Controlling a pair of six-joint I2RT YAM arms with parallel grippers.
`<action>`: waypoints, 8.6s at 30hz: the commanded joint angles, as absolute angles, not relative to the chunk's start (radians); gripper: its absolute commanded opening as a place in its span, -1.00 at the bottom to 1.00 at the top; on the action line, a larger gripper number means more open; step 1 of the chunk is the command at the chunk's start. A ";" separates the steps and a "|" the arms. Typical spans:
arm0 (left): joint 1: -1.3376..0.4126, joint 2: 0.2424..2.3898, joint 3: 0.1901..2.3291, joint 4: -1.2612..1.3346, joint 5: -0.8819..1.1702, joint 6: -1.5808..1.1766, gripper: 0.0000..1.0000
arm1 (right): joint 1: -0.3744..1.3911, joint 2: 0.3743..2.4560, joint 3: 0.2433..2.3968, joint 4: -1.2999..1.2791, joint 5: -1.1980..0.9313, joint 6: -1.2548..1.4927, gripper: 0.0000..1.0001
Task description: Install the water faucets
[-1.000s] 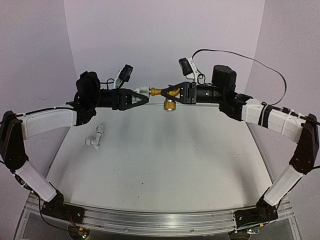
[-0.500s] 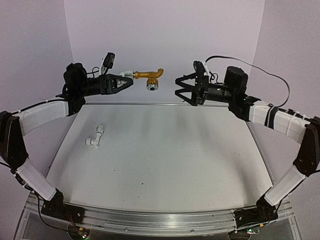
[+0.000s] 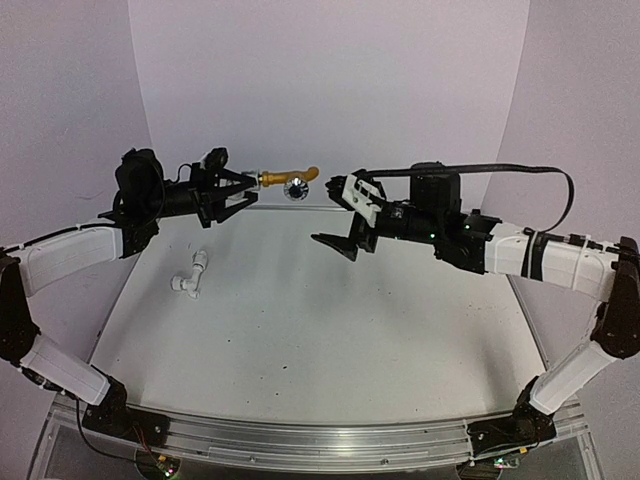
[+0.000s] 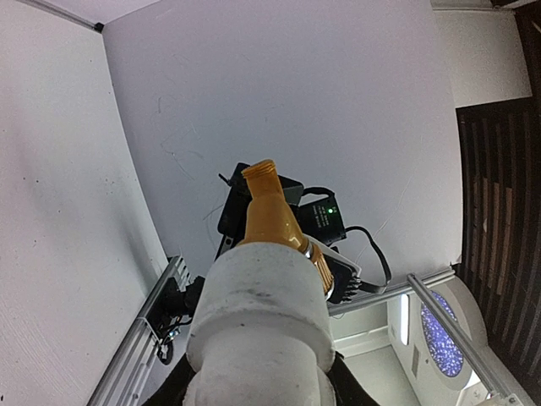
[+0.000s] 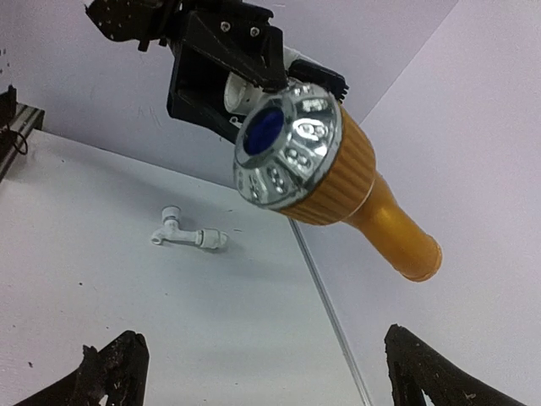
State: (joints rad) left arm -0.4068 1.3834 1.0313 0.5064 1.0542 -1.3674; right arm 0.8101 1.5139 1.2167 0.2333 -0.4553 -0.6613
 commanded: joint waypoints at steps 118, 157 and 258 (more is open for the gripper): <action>-0.529 1.481 1.091 0.446 1.084 -1.038 -1.00 | 0.779 1.625 1.321 0.367 -0.627 -0.213 0.35; -0.569 1.436 1.076 0.419 1.038 -1.057 -1.00 | 0.726 1.614 1.311 0.324 -0.629 -0.373 0.81; -0.459 1.456 1.062 0.336 1.263 -1.218 -1.00 | 0.966 1.585 1.171 0.460 -0.072 -1.647 0.97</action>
State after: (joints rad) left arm -0.4534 1.5028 1.0664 0.2874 1.2148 -1.1919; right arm 0.9649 1.5417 1.1931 0.2043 -0.1131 -1.4170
